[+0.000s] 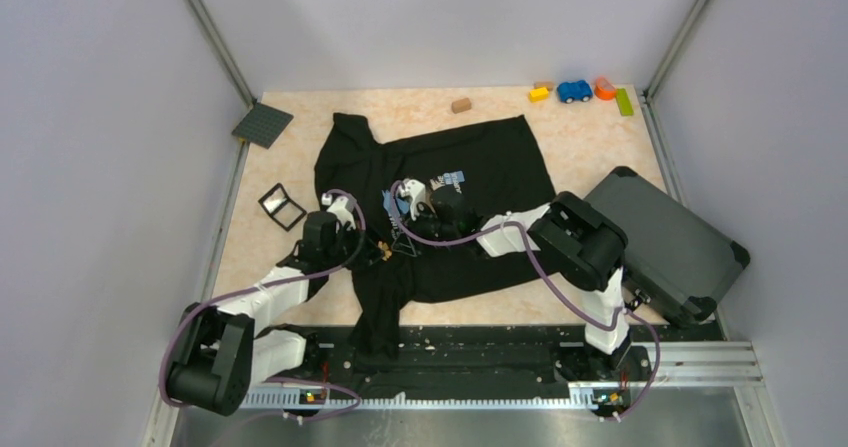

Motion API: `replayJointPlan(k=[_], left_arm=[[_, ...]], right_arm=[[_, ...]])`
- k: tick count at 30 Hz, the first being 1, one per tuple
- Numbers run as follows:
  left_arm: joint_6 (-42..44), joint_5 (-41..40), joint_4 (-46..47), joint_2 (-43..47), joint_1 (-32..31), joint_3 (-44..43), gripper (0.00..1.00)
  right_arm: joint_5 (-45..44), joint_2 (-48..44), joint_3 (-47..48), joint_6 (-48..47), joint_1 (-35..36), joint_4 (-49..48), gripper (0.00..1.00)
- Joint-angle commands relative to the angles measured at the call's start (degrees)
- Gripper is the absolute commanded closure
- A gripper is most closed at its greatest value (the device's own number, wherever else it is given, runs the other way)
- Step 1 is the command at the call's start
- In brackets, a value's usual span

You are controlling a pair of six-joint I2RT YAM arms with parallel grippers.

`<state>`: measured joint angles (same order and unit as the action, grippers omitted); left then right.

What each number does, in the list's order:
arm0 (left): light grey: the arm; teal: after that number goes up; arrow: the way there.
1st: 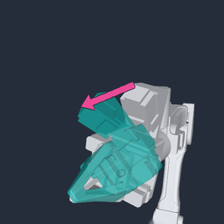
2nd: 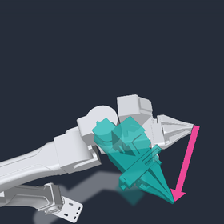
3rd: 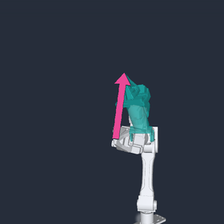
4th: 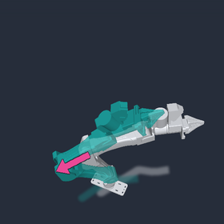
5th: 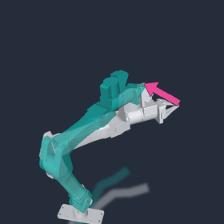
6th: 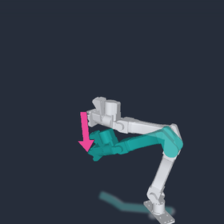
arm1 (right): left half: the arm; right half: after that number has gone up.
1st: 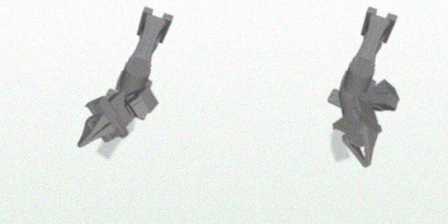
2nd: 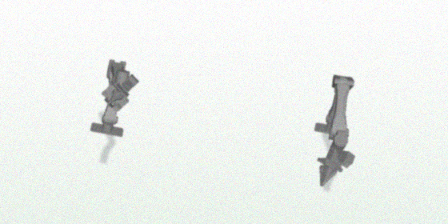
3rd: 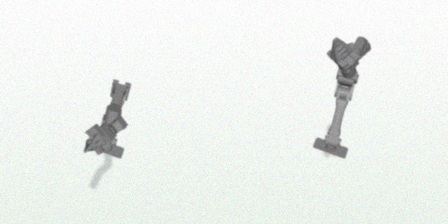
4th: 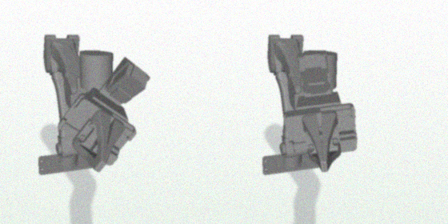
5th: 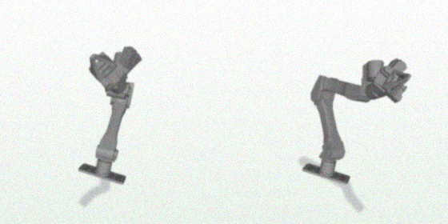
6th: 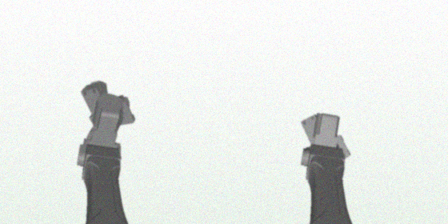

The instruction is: Pin the brooch onto the clothing

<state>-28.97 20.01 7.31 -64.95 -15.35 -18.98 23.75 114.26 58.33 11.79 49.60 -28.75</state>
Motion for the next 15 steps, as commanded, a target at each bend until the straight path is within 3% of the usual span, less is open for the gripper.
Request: replayJointPlan(k=[1, 15], left_arm=[[0.76, 1.37, 2.66, -0.42, 0.06, -2.07, 1.00], [1.02, 1.63, 2.96, -1.78, 0.06, -2.46, 1.00]], right_arm=[[1.27, 1.51, 3.13, -0.56, 0.91, -2.39, 0.71], [2.36, 2.54, 3.77, -0.67, 1.93, -2.74, 0.80]])
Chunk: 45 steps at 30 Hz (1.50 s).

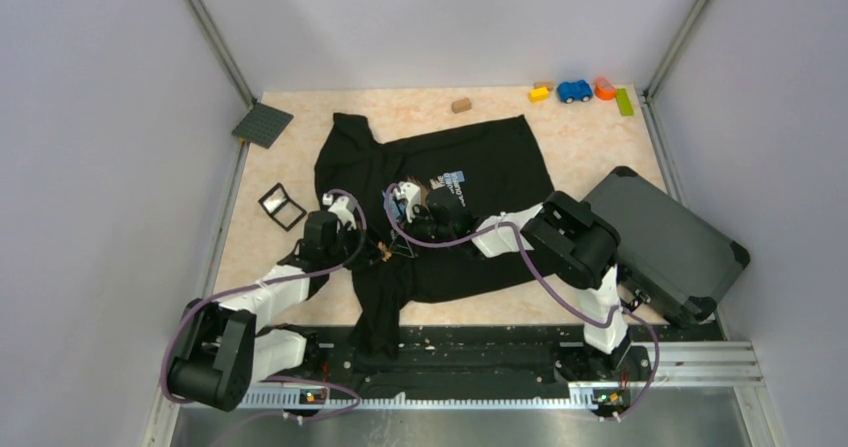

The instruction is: Pin the brooch onto the clothing

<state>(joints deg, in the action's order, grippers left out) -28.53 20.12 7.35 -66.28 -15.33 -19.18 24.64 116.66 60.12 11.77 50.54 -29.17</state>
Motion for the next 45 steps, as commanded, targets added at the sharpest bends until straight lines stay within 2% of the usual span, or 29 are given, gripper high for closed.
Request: replayJointPlan(k=[1, 8, 23, 31, 40, 45], left_arm=[[0.56, 1.49, 2.92, -0.54, 0.04, -2.35, 1.00], [0.67, 1.76, 3.03, -1.10, 0.04, -2.56, 1.00], [0.59, 3.06, 3.75, -1.45, 0.04, -2.27, 1.00], [0.50, 3.34, 3.89, -1.35, 0.08, -1.94, 1.00], [-0.37, 3.59, 4.49, -0.53, 0.04, -0.83, 1.00], [-0.54, 4.03, 4.78, -0.38, 0.08, -0.51, 1.00]], right_arm=[[1.53, 0.08, 1.99, -0.71, 0.96, -2.36, 0.81], [1.29, 0.42, 2.66, -1.31, 1.70, -1.68, 0.85], [-4.71, 1.05, 4.23, -0.03, 3.29, 0.17, 0.86], [-12.58, 0.31, 3.63, 1.78, 4.29, 0.07, 0.86], [-27.50, -2.22, 0.40, 4.77, 5.59, -1.70, 0.87], [-30.47, -1.98, 1.23, 4.86, 6.04, -0.53, 0.87]])
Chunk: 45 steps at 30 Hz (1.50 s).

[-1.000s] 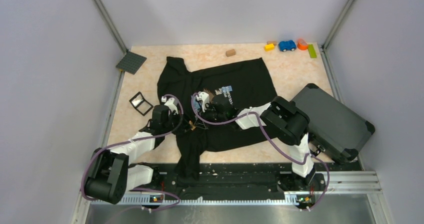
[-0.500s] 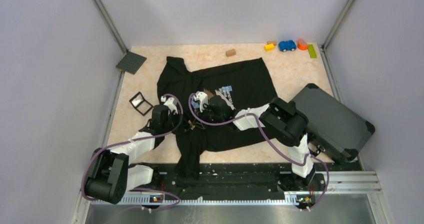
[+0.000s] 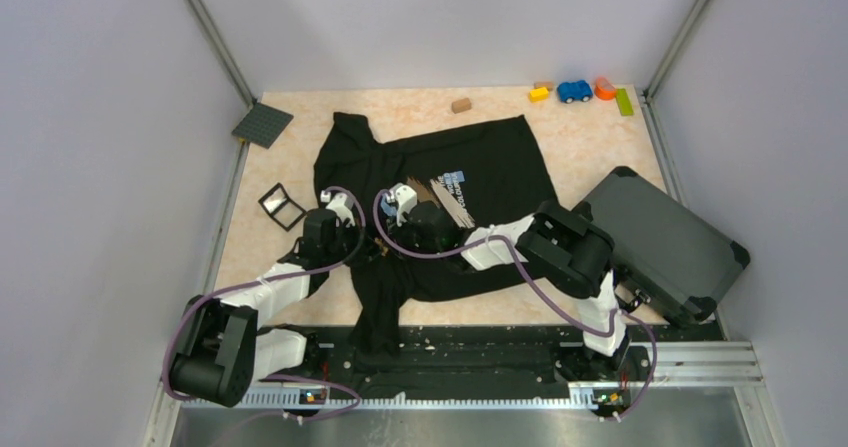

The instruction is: Pin the brooch onto the clothing

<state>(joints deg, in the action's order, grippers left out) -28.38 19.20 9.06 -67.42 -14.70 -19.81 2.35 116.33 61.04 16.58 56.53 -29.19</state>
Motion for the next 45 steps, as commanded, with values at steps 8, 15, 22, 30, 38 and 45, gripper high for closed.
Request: replayJointPlan(k=[8, 15, 22, 30, 38, 45], left_arm=[[-3.23, -0.50, -0.99, 2.50, -0.59, 0.17, 1.00], [-3.43, 0.44, 0.19, 4.89, -0.59, 1.96, 1.00], [-1.48, 4.37, -0.42, 7.35, -0.59, 2.18, 1.00], [-0.26, 0.89, -8.05, 12.64, -0.59, -0.30, 0.60], [-5.23, -12.01, -22.14, 19.24, -0.59, -5.68, 0.22], [-11.35, -21.78, -25.33, 22.94, 0.88, -4.98, 0.15]], right_arm=[[-15.26, -6.03, -3.42, 1.48, 0.16, -1.13, 0.89], [-13.30, -10.68, -5.86, -0.24, 0.15, -1.57, 0.85], [-6.63, -17.19, -11.48, -3.12, 0.08, -4.30, 0.67], [-9.70, -25.67, -14.01, -5.87, 0.15, 1.18, 0.56], [-13.64, -32.93, -12.74, -6.96, -0.21, 11.98, 0.54], [-15.29, -38.23, -14.03, -5.85, -0.81, 20.18, 0.52]])
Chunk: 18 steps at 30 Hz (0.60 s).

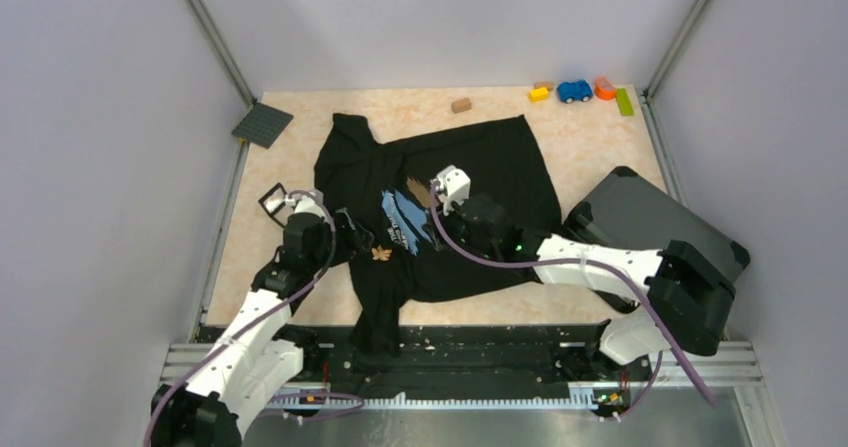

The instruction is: Pin the brooch onto the clothing

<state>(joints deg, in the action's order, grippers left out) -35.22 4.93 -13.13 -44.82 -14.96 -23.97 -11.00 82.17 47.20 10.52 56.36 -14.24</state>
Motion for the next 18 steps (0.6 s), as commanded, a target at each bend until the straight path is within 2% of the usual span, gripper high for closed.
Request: replayJointPlan(k=[1, 6, 11, 15, 18], left_arm=[[-5.16, -7.81, -3.09, -0.86, 1.79, -0.63, 0.15], [-7.87, -3.37, 1.01, -7.96, 4.66, 0.08, 0.17], [-9.74, -3.74, 3.81, -10.86, 4.94, 0.55, 0.26], [-9.87, -4.39, 8.37, -10.90, 5.02, 2.49, 0.38], [-9.96, -4.40, 10.51, -13.19, 5.03, 2.39, 0.40]], right_arm=[[-1.97, -4.49, -0.78, 0.77, -0.68, 5.91, 0.51], [1.73, -3.86, -2.73, 6.17, -6.23, 8.95, 0.48], [2.49, -2.84, -2.31, 6.47, -11.96, 11.61, 0.48], [1.92, -2.02, -1.80, 5.75, -15.87, 12.49, 0.47], [0.74, 0.12, -0.02, 5.87, -20.76, 14.13, 0.47]])
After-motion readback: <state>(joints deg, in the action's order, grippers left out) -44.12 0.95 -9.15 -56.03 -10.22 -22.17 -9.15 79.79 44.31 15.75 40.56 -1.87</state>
